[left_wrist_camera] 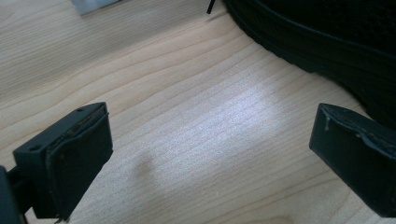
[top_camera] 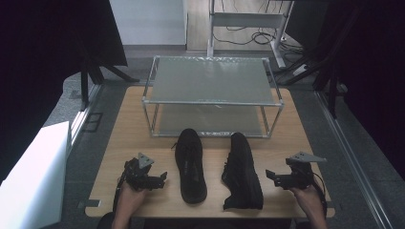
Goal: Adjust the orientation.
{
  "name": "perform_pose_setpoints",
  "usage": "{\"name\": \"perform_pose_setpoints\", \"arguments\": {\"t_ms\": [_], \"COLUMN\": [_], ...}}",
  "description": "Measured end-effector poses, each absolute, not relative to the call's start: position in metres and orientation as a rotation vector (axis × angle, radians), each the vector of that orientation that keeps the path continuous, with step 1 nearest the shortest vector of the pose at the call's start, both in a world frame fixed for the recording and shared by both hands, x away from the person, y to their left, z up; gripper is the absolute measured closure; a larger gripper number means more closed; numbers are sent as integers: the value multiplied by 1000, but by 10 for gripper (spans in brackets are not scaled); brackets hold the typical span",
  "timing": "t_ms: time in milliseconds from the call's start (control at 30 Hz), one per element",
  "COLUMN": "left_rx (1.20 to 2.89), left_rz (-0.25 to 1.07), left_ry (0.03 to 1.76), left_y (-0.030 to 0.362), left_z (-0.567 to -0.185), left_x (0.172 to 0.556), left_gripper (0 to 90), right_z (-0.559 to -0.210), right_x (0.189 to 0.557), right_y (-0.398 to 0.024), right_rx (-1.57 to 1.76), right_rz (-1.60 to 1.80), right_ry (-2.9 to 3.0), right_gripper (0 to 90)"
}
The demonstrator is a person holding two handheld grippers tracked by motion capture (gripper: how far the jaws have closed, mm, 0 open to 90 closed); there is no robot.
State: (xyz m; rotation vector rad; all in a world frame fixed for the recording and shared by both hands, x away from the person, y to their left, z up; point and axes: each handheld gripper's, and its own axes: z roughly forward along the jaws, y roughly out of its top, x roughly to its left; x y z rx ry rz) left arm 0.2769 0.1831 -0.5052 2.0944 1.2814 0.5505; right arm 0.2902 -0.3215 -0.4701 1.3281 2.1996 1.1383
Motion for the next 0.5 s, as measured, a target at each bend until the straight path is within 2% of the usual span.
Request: {"name": "perform_pose_setpoints", "arguments": {"t_ms": [500], "left_rx": [2108], "left_rz": [535], "left_ry": [1284], "left_y": [182], "left_z": [-507], "left_x": [278], "left_gripper": [0], "right_z": [-444], "right_x": [300], "right_y": [-288], "right_rx": [1257], "right_rz": [1145], "right_ry": [2238], "right_gripper": [0]}}
